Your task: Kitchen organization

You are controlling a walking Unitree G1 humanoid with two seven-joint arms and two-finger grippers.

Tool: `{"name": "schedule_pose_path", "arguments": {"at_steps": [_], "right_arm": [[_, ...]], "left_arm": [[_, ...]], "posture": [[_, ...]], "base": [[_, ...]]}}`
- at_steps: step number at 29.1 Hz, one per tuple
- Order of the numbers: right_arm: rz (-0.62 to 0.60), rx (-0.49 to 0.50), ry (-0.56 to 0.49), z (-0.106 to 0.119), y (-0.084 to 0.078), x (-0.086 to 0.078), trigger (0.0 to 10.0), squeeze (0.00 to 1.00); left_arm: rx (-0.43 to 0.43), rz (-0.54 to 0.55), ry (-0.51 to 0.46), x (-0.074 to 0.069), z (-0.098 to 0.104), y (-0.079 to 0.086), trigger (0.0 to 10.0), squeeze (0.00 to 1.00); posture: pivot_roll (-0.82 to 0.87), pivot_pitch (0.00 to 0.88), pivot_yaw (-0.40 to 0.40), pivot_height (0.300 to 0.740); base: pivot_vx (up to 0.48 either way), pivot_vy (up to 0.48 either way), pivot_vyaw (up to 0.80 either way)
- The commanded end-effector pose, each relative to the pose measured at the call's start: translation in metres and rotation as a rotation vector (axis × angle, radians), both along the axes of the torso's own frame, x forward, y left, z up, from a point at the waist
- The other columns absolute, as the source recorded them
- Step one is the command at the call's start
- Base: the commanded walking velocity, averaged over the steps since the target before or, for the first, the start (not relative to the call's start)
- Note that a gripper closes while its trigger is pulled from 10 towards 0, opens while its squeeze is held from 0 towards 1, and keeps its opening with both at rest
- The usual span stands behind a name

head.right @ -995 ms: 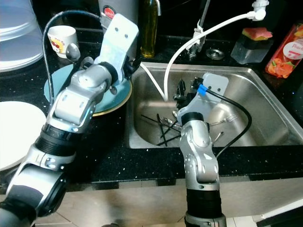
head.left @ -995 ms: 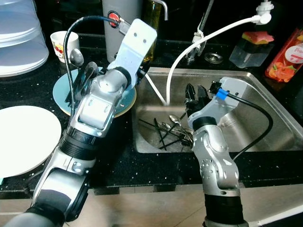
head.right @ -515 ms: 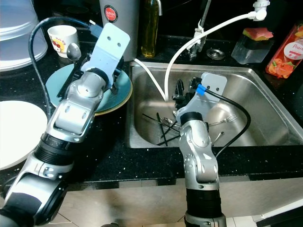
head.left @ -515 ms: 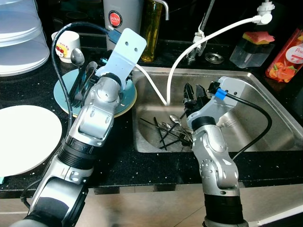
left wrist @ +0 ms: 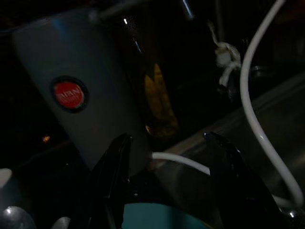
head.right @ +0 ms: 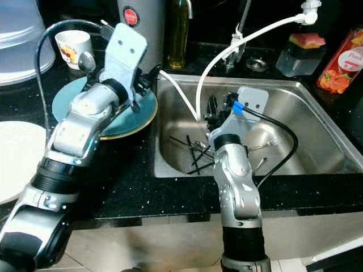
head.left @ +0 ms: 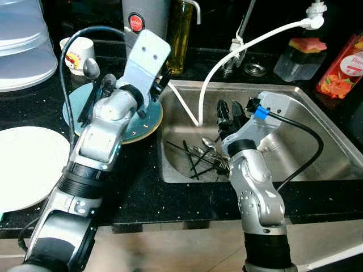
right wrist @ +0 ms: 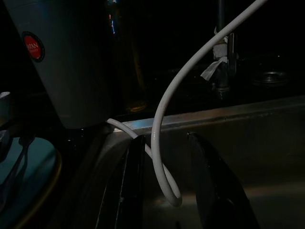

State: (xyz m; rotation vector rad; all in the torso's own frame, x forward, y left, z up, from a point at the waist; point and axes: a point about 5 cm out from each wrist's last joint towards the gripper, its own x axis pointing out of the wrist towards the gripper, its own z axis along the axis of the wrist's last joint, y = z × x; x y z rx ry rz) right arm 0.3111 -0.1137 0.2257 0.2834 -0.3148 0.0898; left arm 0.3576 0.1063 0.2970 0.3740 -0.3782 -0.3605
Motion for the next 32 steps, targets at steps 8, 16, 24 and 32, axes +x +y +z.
{"name": "schedule_pose_path", "arguments": {"at_steps": [8,16,24,32], "right_arm": [[0.001,-0.005,0.008,-0.002,-0.002,0.000,10.0,0.00],[0.000,-0.002,0.008,-0.003,-0.001,0.000,10.0,0.00],[-0.012,-0.002,0.006,-0.002,-0.004,-0.001,10.0,0.00],[-0.021,-0.003,0.015,-0.004,-0.006,-0.004,10.0,0.00]], "left_arm": [[-0.021,-0.093,-0.048,-0.007,-0.004,-0.014,10.0,0.00],[-0.007,-0.129,-0.083,-0.009,-0.006,-0.018,10.0,0.00],[0.008,-0.091,-0.151,-0.019,0.018,-0.017,10.0,0.00],[-0.055,-0.111,-0.132,-0.048,0.019,-0.019,10.0,0.00]], "posture": [[0.23,0.032,-0.104,0.740],[0.23,0.033,-0.100,0.740],[0.24,0.045,-0.094,0.740],[0.24,0.065,-0.084,0.740]], "base": [[0.000,0.000,0.00],[0.000,0.000,0.00],[0.000,0.000,0.00],[0.000,0.000,0.00]]}}
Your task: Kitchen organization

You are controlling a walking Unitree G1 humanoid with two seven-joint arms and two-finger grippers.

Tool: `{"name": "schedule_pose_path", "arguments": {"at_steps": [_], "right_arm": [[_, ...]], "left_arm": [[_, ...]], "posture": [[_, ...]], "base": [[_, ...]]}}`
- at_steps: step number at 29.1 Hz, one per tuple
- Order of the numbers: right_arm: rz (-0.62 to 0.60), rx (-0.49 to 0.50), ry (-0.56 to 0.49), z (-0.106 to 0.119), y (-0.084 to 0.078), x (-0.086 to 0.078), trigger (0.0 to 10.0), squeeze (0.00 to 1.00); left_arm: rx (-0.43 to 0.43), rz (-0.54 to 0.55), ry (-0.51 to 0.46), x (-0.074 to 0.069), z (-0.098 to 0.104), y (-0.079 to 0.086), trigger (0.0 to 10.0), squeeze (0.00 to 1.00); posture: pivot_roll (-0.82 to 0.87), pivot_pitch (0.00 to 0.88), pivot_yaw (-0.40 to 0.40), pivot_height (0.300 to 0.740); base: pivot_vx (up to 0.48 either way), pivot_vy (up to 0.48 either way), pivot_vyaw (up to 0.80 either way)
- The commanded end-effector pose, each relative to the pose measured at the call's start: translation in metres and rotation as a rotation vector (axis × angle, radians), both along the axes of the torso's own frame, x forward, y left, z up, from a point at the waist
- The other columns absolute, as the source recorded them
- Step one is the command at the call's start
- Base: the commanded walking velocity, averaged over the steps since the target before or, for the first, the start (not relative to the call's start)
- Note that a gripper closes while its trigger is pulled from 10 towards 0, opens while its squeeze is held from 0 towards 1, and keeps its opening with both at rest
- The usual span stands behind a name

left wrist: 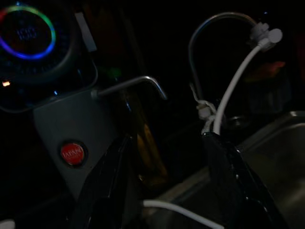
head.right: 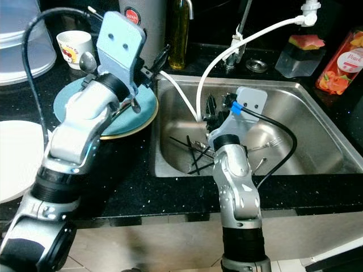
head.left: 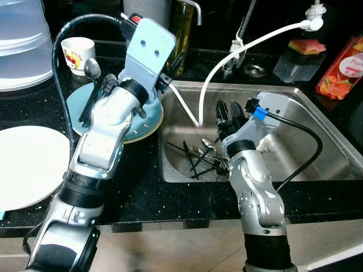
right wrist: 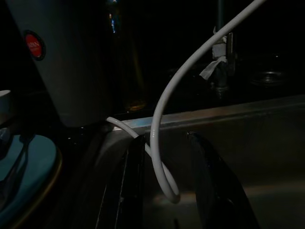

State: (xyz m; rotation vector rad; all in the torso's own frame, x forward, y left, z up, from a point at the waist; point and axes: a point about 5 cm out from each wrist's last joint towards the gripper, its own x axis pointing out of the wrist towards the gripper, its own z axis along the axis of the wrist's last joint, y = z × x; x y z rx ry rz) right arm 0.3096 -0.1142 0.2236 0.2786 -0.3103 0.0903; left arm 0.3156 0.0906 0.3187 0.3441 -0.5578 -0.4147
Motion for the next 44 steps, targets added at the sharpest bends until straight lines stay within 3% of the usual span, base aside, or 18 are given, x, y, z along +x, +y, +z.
{"name": "schedule_pose_path", "arguments": {"at_steps": [1,10,15,18,20,24,25,26,29,33,35,36,39,40,44], "right_arm": [[-0.022,0.002,0.011,-0.002,-0.006,-0.002,10.0,0.00],[-0.027,0.008,0.026,-0.007,-0.006,-0.004,10.0,0.00],[-0.029,0.006,0.038,-0.010,-0.006,-0.005,10.0,0.00],[-0.026,0.006,0.041,-0.011,-0.005,-0.005,10.0,0.00],[-0.026,0.006,0.041,-0.011,-0.005,-0.005,10.0,0.00],[-0.021,0.006,0.048,-0.014,-0.003,-0.005,10.0,0.00],[-0.021,0.005,0.050,-0.014,-0.003,-0.005,10.0,0.00],[-0.021,0.005,0.050,-0.014,-0.003,-0.005,10.0,0.00],[-0.019,0.004,0.053,-0.015,-0.003,-0.005,10.0,0.00],[-0.016,0.002,0.053,-0.015,-0.003,-0.004,10.0,0.00],[-0.015,0.002,0.053,-0.015,-0.003,-0.004,10.0,0.00],[-0.013,0.003,0.053,-0.015,-0.002,-0.004,10.0,0.00],[-0.012,0.003,0.052,-0.014,-0.002,-0.004,10.0,0.00],[-0.011,0.003,0.051,-0.014,-0.002,-0.003,10.0,0.00],[-0.011,0.004,0.050,-0.014,-0.001,-0.003,10.0,0.00]], "left_arm": [[-0.010,-0.019,0.025,-0.006,-0.002,-0.004,10.0,0.00],[-0.057,0.005,0.107,-0.028,-0.022,-0.001,10.0,0.00],[0.066,0.045,0.068,-0.052,-0.043,0.003,10.0,0.00],[0.114,0.077,0.037,-0.057,-0.049,0.006,10.0,0.00],[0.114,0.077,0.037,-0.057,-0.049,0.006,10.0,0.00],[0.108,0.194,0.082,-0.058,-0.065,0.018,10.0,0.00],[0.072,0.252,0.145,-0.056,-0.071,0.024,10.0,0.00],[0.072,0.252,0.145,-0.056,-0.071,0.024,10.0,0.00],[-0.039,0.364,0.324,-0.046,-0.083,0.034,10.0,0.00],[-0.068,0.427,0.436,-0.037,-0.089,0.039,10.0,0.00],[-0.070,0.435,0.441,-0.034,-0.087,0.040,10.0,0.00],[-0.013,0.441,0.444,-0.031,-0.086,0.040,10.0,0.00],[0.041,0.432,0.428,-0.029,-0.084,0.040,10.0,0.00],[0.177,0.405,0.372,-0.028,-0.080,0.036,10.0,0.00],[0.228,0.406,0.355,-0.027,-0.075,0.036,10.0,0.00]], "posture": [[0.24,0.065,-0.084,0.740],[0.24,0.077,-0.078,0.740],[0.25,0.083,-0.082,0.740],[0.25,0.083,-0.082,0.740],[0.25,0.083,-0.082,0.740],[0.25,0.086,-0.085,0.740],[0.25,0.087,-0.087,0.740],[0.25,0.087,-0.087,0.740],[0.25,0.086,-0.090,0.740],[0.25,0.086,-0.093,0.740],[0.25,0.085,-0.093,0.740],[0.25,0.084,-0.095,0.740],[0.25,0.084,-0.095,0.740],[0.26,0.082,-0.094,0.740],[0.26,0.081,-0.094,0.740]], "base": [[0.000,0.000,0.00],[0.000,0.000,0.00],[0.000,0.000,0.00],[0.000,0.000,0.00],[0.000,0.000,0.00],[0.000,0.000,0.00],[0.000,0.000,0.00],[0.000,0.000,0.00],[0.000,0.000,0.00],[0.000,0.000,0.00],[0.000,0.000,0.00],[0.000,0.000,0.00],[0.000,0.000,0.00],[0.000,0.000,0.00],[0.000,0.000,0.00]]}}
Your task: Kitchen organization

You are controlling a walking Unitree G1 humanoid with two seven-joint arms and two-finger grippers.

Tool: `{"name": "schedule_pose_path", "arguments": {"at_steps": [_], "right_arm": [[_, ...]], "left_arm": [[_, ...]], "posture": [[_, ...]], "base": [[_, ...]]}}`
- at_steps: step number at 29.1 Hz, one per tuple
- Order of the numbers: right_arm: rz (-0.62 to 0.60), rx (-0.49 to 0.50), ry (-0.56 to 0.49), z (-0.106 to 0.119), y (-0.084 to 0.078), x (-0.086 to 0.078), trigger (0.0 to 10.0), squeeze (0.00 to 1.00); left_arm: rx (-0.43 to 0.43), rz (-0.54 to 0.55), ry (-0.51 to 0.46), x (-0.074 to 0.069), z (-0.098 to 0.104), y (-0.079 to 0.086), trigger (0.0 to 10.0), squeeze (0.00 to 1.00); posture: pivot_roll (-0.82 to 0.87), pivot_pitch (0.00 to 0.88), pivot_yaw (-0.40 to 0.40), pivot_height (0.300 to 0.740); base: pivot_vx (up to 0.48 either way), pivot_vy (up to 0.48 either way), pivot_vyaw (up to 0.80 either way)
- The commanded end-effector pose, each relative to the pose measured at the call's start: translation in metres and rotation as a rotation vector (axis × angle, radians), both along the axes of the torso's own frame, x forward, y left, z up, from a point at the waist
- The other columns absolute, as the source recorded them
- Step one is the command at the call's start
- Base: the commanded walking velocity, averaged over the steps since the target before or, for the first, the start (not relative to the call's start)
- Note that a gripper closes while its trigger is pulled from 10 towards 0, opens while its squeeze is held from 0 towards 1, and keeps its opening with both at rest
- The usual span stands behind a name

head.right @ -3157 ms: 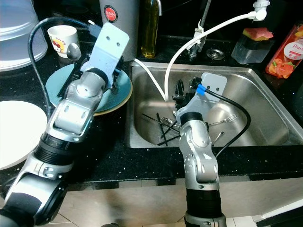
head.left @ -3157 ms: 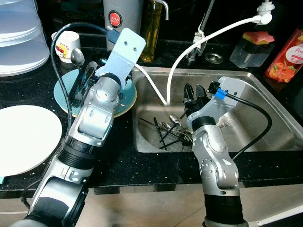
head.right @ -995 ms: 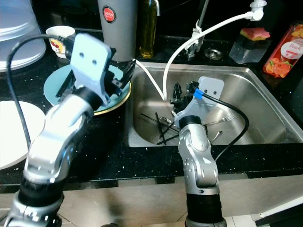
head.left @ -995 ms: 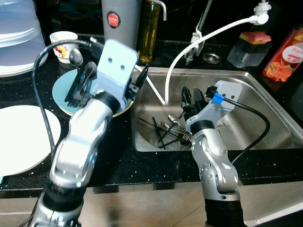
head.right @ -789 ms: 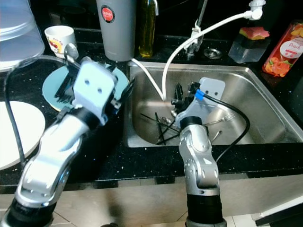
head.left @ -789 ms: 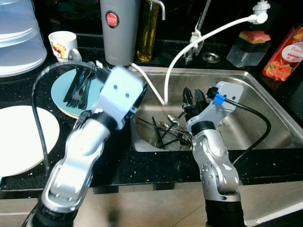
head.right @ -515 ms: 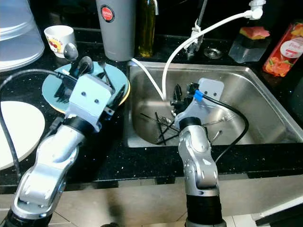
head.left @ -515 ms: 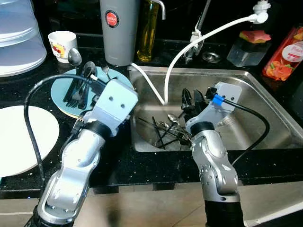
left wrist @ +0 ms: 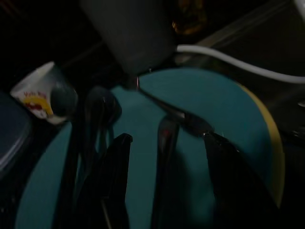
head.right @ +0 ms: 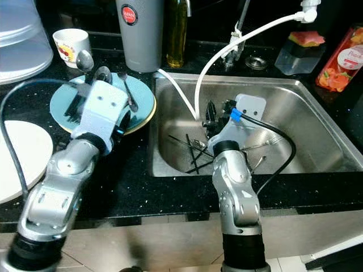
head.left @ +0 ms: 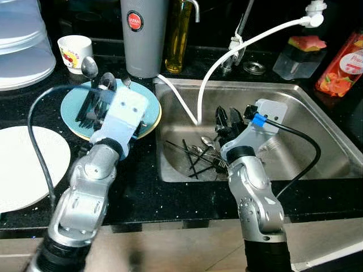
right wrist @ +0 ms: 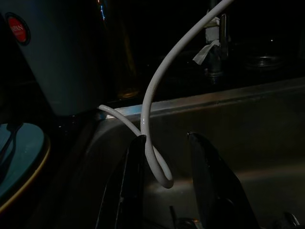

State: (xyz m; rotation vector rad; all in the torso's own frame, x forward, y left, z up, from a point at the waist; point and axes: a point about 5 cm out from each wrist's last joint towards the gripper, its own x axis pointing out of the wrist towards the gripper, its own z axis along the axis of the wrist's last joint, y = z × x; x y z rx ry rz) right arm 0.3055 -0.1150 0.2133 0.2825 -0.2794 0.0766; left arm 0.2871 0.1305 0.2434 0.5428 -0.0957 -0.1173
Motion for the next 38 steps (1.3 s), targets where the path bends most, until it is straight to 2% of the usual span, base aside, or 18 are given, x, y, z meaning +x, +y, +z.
{"name": "schedule_pose_path", "arguments": {"at_steps": [1,2,4,7,9,11,17,20,21,23,24,25,26,27,34,37,38], "right_arm": [[-0.002,0.000,0.018,-0.004,-0.001,0.001,10.0,0.00],[-0.001,0.000,0.017,-0.004,0.000,0.002,10.0,0.00],[-0.001,0.000,0.017,-0.004,0.000,0.002,10.0,0.00],[0.001,0.001,0.015,-0.003,0.000,0.003,10.0,0.00],[0.000,0.001,0.014,-0.003,0.000,0.003,10.0,0.00],[0.000,0.001,0.013,-0.003,0.000,0.003,10.0,0.00],[0.001,0.004,0.013,-0.003,0.001,0.002,10.0,0.00],[0.003,0.004,0.013,-0.003,0.001,0.002,10.0,0.00],[0.003,0.005,0.012,-0.003,0.001,0.003,10.0,0.00],[0.002,0.005,0.012,-0.003,0.001,0.003,10.0,0.00],[0.002,0.005,0.012,-0.003,0.001,0.003,10.0,0.00],[0.002,0.004,0.012,-0.003,0.001,0.003,10.0,0.00],[0.002,0.003,0.012,-0.003,0.001,0.003,10.0,0.00],[0.002,0.003,0.012,-0.003,0.001,0.003,10.0,0.00],[0.003,0.003,0.010,-0.003,0.001,0.004,10.0,0.00],[0.005,0.002,0.008,-0.002,0.001,0.004,10.0,0.00],[0.005,0.002,0.006,-0.002,0.001,0.005,10.0,0.00]], "left_arm": [[0.035,-0.016,0.013,0.002,0.000,-0.003,10.0,0.00],[-0.106,0.061,0.078,0.009,0.006,0.002,10.0,0.00],[-0.106,0.061,0.078,0.009,0.006,0.002,10.0,0.00],[-0.307,0.106,0.178,0.014,0.011,0.003,10.0,0.00],[-0.392,0.104,0.247,0.014,0.011,0.000,10.0,0.00],[-0.410,0.116,0.275,0.014,0.011,0.000,10.0,0.00],[-0.449,0.182,0.444,0.014,0.000,0.009,10.0,0.00],[-0.444,0.218,0.468,0.015,-0.002,0.014,10.0,0.00],[-0.436,0.231,0.475,0.015,-0.004,0.016,9.6,0.00],[-0.436,0.238,0.495,0.015,-0.006,0.017,9.9,0.00],[-0.436,0.242,0.509,0.015,-0.007,0.018,9.4,0.00],[-0.438,0.238,0.532,0.015,-0.009,0.017,4.8,0.00],[-0.451,0.234,0.560,0.014,-0.012,0.016,3.6,0.00],[-0.455,0.229,0.578,0.013,-0.014,0.015,0.0,0.00],[-0.463,0.214,0.587,0.016,-0.013,0.013,0.0,0.00],[-0.456,0.175,0.493,0.021,-0.001,0.010,0.0,0.00],[-0.447,0.116,0.392,0.024,0.014,0.005,0.0,0.00]], "posture": [[0.26,0.081,-0.094,0.740],[0.26,0.078,-0.095,0.740],[0.26,0.078,-0.095,0.740],[0.26,0.076,-0.095,0.740],[0.26,0.076,-0.092,0.740],[0.26,0.076,-0.091,0.740],[0.27,0.076,-0.090,0.740],[0.27,0.076,-0.090,0.740],[0.27,0.076,-0.090,0.740],[0.27,0.076,-0.090,0.740],[0.27,0.076,-0.090,0.740],[0.27,0.074,-0.090,0.740],[0.27,0.074,-0.090,0.740],[0.27,0.074,-0.090,0.740],[0.27,0.066,-0.093,0.740],[0.27,0.062,-0.094,0.740],[0.27,0.060,-0.095,0.740]], "base": [[0.000,0.000,0.00],[0.000,0.000,0.00],[0.000,0.000,0.00],[0.000,0.000,0.00],[0.000,0.000,0.00],[0.000,0.000,0.00],[0.000,0.000,0.00],[0.000,0.000,0.00],[0.000,0.000,0.00],[0.000,0.000,0.00],[0.000,0.000,0.00],[0.000,0.000,0.00],[0.000,0.000,0.00],[0.000,0.000,0.00],[0.000,0.000,0.00],[0.000,0.000,0.00],[0.000,0.000,0.00]]}}
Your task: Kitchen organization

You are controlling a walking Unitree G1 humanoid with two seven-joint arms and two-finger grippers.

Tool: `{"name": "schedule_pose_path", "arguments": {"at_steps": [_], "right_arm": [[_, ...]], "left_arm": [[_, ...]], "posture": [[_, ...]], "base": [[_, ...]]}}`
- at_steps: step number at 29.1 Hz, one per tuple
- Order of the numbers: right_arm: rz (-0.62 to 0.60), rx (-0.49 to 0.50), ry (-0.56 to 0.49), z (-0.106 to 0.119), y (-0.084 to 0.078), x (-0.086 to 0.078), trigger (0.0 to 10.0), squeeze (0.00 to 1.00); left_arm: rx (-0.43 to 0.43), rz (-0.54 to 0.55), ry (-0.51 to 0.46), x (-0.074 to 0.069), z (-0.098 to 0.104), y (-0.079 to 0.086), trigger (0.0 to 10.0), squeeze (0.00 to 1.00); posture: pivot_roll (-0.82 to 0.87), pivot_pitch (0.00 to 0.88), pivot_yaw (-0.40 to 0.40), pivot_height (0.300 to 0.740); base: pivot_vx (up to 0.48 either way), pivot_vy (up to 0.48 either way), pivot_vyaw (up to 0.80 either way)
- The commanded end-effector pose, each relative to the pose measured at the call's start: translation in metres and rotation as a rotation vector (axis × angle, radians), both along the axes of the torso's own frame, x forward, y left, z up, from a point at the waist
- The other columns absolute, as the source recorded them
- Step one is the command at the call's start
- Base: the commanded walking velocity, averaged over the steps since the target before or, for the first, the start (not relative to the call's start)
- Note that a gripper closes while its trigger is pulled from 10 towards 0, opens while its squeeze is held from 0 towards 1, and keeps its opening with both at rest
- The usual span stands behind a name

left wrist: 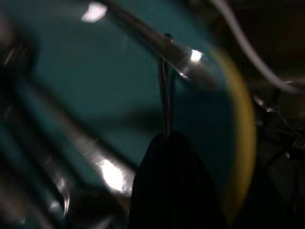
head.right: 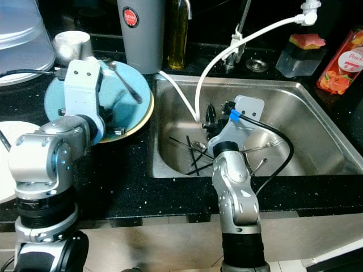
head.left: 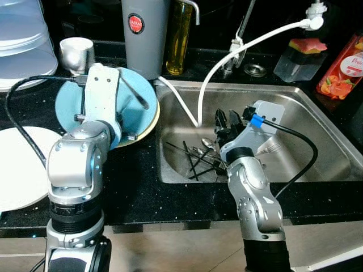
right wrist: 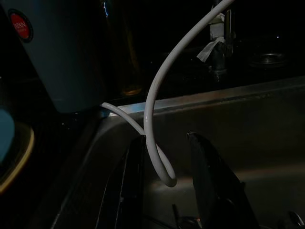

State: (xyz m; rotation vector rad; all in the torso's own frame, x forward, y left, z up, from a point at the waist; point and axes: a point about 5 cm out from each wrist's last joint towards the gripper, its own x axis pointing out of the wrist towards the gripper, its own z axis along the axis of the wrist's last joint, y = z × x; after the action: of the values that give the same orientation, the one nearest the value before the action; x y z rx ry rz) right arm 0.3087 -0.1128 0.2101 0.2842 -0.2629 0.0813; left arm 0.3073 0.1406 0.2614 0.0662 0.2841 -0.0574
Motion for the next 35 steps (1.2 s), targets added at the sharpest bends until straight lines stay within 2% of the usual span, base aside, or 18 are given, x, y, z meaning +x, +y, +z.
{"name": "schedule_pose_path", "arguments": {"at_steps": [1,3,4,5,6,11,13,14,15,21,22,25,26,27,29,30,31,35], "right_arm": [[-0.002,0.002,-0.010,0.002,-0.001,0.002,10.0,0.00],[-0.002,0.002,-0.011,0.002,-0.001,0.002,10.0,0.00],[-0.002,0.001,-0.012,0.002,-0.001,0.002,10.0,0.00],[-0.002,0.001,-0.012,0.002,-0.001,0.002,10.0,0.00],[-0.002,0.000,-0.012,0.002,-0.001,0.002,10.0,0.00],[-0.004,0.000,-0.013,0.003,-0.002,0.002,10.0,0.00],[-0.005,-0.001,-0.014,0.003,-0.002,0.003,10.0,0.00],[-0.005,-0.001,-0.014,0.003,-0.002,0.003,10.0,0.00],[-0.005,-0.002,-0.015,0.003,-0.002,0.003,10.0,0.00],[-0.006,-0.003,-0.018,0.004,-0.002,0.003,10.0,0.00],[-0.006,-0.003,-0.018,0.004,-0.002,0.003,10.0,0.00],[-0.007,-0.003,-0.018,0.005,-0.002,0.003,10.0,0.00],[-0.008,-0.003,-0.018,0.005,-0.002,0.003,10.0,0.00],[-0.009,-0.003,-0.019,0.005,-0.002,0.003,10.0,0.00],[-0.011,-0.004,-0.019,0.005,-0.003,0.003,10.0,0.00],[-0.012,-0.003,-0.018,0.005,-0.003,0.002,10.0,0.00],[-0.012,-0.003,-0.018,0.005,-0.003,0.002,10.0,0.00],[-0.010,-0.003,-0.016,0.004,-0.002,0.002,10.0,0.00]], "left_arm": [[0.002,-0.027,0.004,0.004,-0.004,-0.005,0.0,0.00],[-0.035,-0.088,-0.125,0.005,0.016,-0.015,0.0,0.00],[-0.067,-0.124,-0.175,0.005,0.026,-0.022,6.7,0.00],[-0.087,-0.147,-0.205,0.005,0.032,-0.026,6.7,0.00],[-0.112,-0.178,-0.231,0.004,0.037,-0.031,10.0,0.00],[-0.146,-0.237,-0.259,0.004,0.043,-0.041,10.0,0.00],[-0.178,-0.340,-0.263,0.004,0.046,-0.060,10.0,0.00],[-0.178,-0.340,-0.263,0.004,0.046,-0.060,10.0,0.00],[-0.183,-0.425,-0.264,0.006,0.045,-0.078,10.0,0.00],[-0.176,-0.532,-0.244,0.009,0.038,-0.099,10.0,0.00],[-0.184,-0.557,-0.244,0.010,0.037,-0.105,10.0,0.73],[-0.190,-0.572,-0.246,0.011,0.036,-0.108,10.0,0.73],[-0.206,-0.582,-0.246,0.012,0.036,-0.110,10.0,1.00],[-0.260,-0.602,-0.250,0.013,0.038,-0.113,10.0,1.00],[-0.287,-0.614,-0.262,0.013,0.041,-0.114,10.0,1.00],[-0.325,-0.645,-0.305,0.009,0.049,-0.113,10.0,1.00],[-0.332,-0.655,-0.318,0.008,0.052,-0.112,10.0,0.00],[-0.323,-0.655,-0.375,0.006,0.060,-0.106,10.0,0.00]], "posture": [[0.27,0.060,-0.095,0.740],[0.26,0.060,-0.096,0.740],[0.26,0.059,-0.097,0.740],[0.26,0.059,-0.097,0.740],[0.26,0.058,-0.098,0.740],[0.26,0.057,-0.099,0.740],[0.25,0.056,-0.100,0.740],[0.25,0.056,-0.100,0.740],[0.25,0.054,-0.102,0.740],[0.24,0.052,-0.102,0.740],[0.24,0.053,-0.103,0.740],[0.24,0.053,-0.103,0.740],[0.24,0.054,-0.103,0.740],[0.23,0.054,-0.101,0.740],[0.23,0.054,-0.101,0.740],[0.23,0.055,-0.101,0.740],[0.24,0.057,-0.103,0.740],[0.24,0.058,-0.104,0.740]], "base": [[0.000,0.000,0.00],[0.000,0.000,0.00],[0.000,0.000,0.00],[0.000,0.000,0.00],[0.000,0.000,0.00],[0.000,0.000,0.00],[0.000,0.000,0.00],[0.000,0.000,0.00],[0.000,0.000,0.00],[0.000,0.000,0.00],[0.000,0.000,0.00],[0.000,0.000,0.00],[0.000,0.000,0.00],[0.000,0.000,0.00],[0.000,0.000,0.00],[0.000,0.000,0.00],[0.000,0.000,0.00],[0.000,0.000,0.00]]}}
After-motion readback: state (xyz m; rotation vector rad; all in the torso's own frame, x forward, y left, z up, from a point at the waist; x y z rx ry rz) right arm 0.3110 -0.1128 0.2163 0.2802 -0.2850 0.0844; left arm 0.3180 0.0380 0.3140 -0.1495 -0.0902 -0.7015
